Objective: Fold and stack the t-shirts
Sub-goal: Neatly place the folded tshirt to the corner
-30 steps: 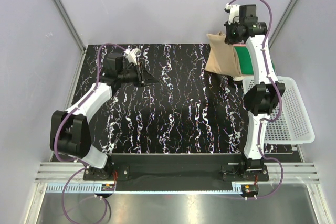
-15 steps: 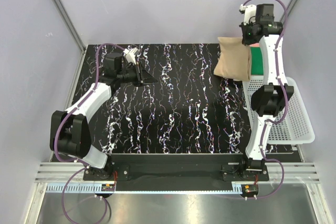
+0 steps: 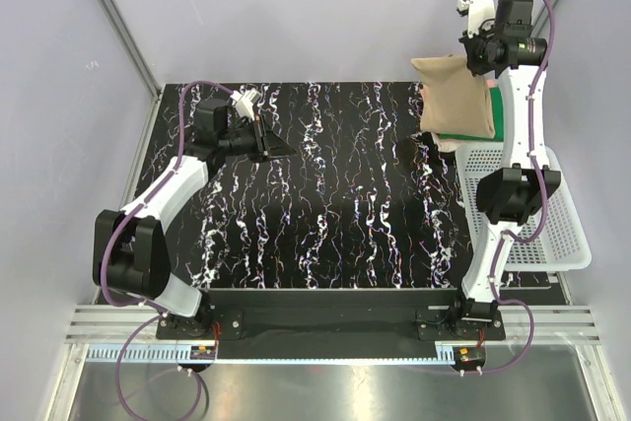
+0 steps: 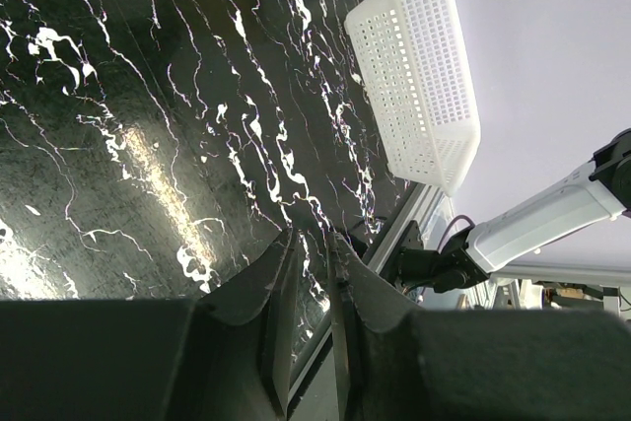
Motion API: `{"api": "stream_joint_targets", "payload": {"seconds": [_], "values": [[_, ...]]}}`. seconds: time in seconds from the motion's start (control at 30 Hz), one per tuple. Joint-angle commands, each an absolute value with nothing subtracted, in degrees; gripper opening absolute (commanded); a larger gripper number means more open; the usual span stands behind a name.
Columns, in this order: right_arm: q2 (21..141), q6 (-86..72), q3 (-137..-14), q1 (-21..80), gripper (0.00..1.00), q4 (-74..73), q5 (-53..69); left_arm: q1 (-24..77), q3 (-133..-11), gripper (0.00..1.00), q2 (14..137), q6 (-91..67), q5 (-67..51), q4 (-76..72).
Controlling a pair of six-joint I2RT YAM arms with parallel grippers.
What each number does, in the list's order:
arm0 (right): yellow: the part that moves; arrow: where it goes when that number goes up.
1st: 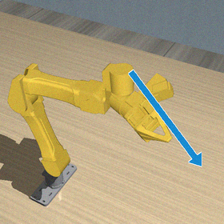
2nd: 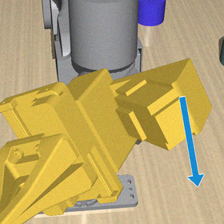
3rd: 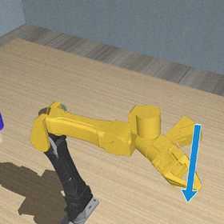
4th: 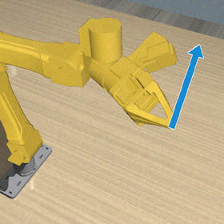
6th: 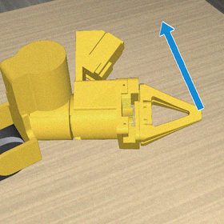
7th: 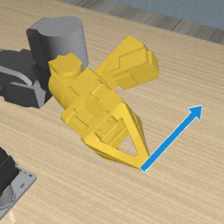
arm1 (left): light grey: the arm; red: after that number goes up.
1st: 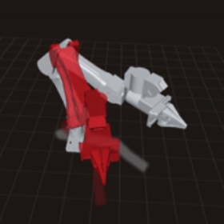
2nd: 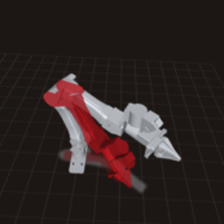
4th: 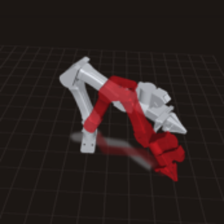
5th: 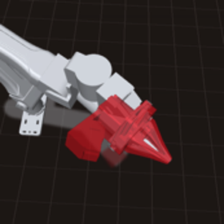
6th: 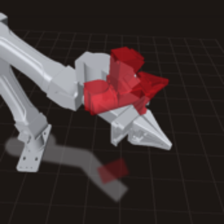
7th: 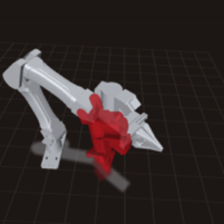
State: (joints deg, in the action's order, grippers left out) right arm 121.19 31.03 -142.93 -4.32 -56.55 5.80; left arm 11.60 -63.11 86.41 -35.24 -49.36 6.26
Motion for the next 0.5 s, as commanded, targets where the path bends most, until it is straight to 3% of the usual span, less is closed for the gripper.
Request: {"api": "stream_joint_targets", "payload": {"seconds": [0.0,0.47], "values": [[115.9,33.1,-146.0,-4.7,0.00,-52.9,9.0,11.2,-62.6,0.22,84.0,-36.0,-51.5,3.3],[112.3,35.0,-142.0,-5.3,0.00,-53.1,8.3,10.5,-62.4,0.22,84.2,-36.3,-51.7,3.0]]}}
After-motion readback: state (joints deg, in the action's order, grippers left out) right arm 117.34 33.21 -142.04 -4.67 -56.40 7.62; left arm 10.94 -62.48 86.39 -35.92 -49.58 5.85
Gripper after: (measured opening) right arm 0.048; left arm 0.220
